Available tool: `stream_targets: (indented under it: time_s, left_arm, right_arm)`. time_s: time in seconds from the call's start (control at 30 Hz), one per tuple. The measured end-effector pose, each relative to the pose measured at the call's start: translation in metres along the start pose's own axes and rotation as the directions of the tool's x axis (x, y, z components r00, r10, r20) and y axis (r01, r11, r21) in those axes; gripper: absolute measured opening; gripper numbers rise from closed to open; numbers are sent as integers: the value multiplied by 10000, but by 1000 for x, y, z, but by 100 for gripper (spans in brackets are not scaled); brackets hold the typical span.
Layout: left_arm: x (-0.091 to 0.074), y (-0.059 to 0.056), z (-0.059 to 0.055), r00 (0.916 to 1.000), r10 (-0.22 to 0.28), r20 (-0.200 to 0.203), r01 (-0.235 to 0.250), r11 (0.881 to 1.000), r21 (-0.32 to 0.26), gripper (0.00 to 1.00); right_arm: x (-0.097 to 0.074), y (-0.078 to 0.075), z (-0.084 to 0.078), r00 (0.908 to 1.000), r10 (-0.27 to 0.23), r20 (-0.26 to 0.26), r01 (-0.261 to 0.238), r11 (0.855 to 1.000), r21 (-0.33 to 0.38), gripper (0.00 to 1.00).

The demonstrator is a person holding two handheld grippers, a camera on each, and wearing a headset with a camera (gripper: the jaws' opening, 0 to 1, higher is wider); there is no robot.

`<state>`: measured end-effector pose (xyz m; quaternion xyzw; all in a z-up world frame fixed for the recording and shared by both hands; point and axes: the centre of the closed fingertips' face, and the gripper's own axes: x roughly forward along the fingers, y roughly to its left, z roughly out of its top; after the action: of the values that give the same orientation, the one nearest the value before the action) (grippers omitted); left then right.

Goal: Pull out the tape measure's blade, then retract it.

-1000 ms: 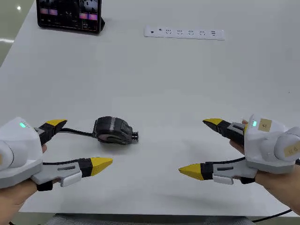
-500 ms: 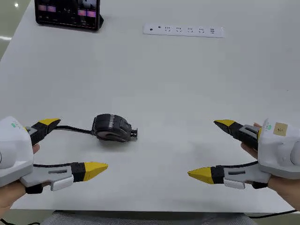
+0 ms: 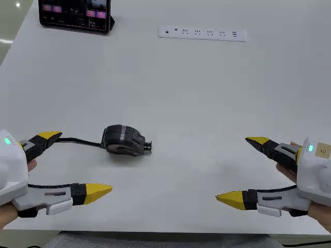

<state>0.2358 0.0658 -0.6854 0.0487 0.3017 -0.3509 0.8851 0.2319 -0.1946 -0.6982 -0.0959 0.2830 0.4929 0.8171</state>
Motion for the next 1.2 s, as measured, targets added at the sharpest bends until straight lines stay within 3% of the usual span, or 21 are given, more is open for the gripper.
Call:
stream_targets:
  time_s: [0.7,1.2]
  left_arm:
    - [4,-10,-3,9991,-421,-100,424,9987,287,99]
    - [2,-10,-8,9981,-458,-419,506,9913,1219,99]
  right_arm:
    - [3,1,1,10000,-72,51,71,9999,80,91]
    - [-1,1,-5,9997,-97,-204,96,9999,-44,91]
